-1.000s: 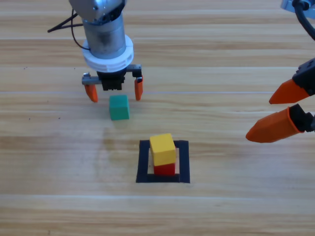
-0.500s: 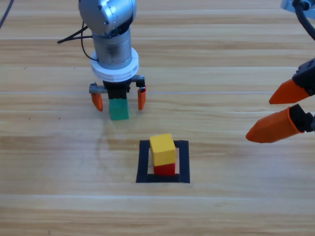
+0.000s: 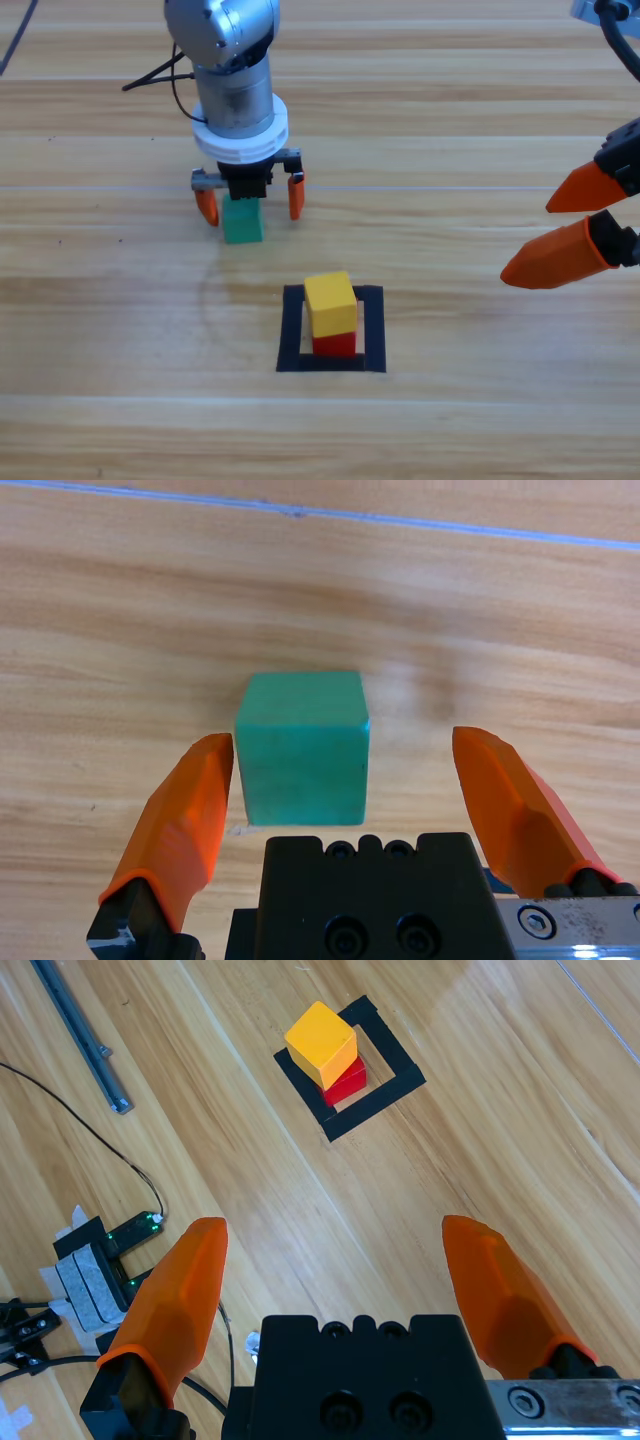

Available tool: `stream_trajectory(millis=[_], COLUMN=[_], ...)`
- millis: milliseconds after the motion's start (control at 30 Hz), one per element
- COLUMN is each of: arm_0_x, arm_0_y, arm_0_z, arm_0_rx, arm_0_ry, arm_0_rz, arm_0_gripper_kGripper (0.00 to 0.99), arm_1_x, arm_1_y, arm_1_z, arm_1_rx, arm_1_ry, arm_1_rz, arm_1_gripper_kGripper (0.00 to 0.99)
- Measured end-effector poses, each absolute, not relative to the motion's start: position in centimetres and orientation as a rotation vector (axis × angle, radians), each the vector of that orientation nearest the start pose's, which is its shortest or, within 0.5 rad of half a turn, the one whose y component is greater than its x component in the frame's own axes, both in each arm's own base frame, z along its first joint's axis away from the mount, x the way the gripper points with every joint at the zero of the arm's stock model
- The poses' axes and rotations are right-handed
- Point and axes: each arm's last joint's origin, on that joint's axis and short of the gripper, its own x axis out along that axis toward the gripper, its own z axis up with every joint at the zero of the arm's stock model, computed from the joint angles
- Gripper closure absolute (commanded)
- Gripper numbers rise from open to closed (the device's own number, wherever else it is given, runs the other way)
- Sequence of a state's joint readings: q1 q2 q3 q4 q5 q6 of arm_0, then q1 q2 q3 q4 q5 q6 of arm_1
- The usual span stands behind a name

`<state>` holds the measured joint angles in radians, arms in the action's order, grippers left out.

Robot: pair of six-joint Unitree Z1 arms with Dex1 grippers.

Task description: Stack the blocks in the rectangular block: red at the bottom, yellow in the middle, green on top

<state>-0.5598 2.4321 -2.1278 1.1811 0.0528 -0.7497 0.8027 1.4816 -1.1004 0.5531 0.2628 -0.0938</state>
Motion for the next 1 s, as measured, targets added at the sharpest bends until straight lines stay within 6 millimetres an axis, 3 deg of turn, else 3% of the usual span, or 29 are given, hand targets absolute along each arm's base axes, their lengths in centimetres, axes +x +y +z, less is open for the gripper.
stream_trajectory(millis=[233,533,800,1000], arm_0_x=[43.0,43.5,43.5,43.4], arm_0_y=[-25.7,-25.0,-25.0,-25.0], arm_0_z=[20.0,20.0,19.8,19.6], arm_0_rx=[-0.168,-0.182,-0.186,-0.187], arm_0_ry=[1.467,1.466,1.475,1.483], arm_0_rz=[0.156,0.171,0.168,0.167], arm_0_gripper_kGripper=[0.086,0.266,0.286,0.630], arm_1_x=[17.3,17.3,17.3,17.3], arm_1_y=[19.7,19.7,19.7,19.7], arm_1_z=[32.9,32.9,32.9,32.9], arm_1_rx=[-0.339,-0.339,-0.339,-0.339], arm_1_ry=[0.897,0.897,0.897,0.897], arm_1_rz=[1.029,1.029,1.029,1.029], arm_1_gripper_kGripper=[0.042,0.042,0.042,0.042])
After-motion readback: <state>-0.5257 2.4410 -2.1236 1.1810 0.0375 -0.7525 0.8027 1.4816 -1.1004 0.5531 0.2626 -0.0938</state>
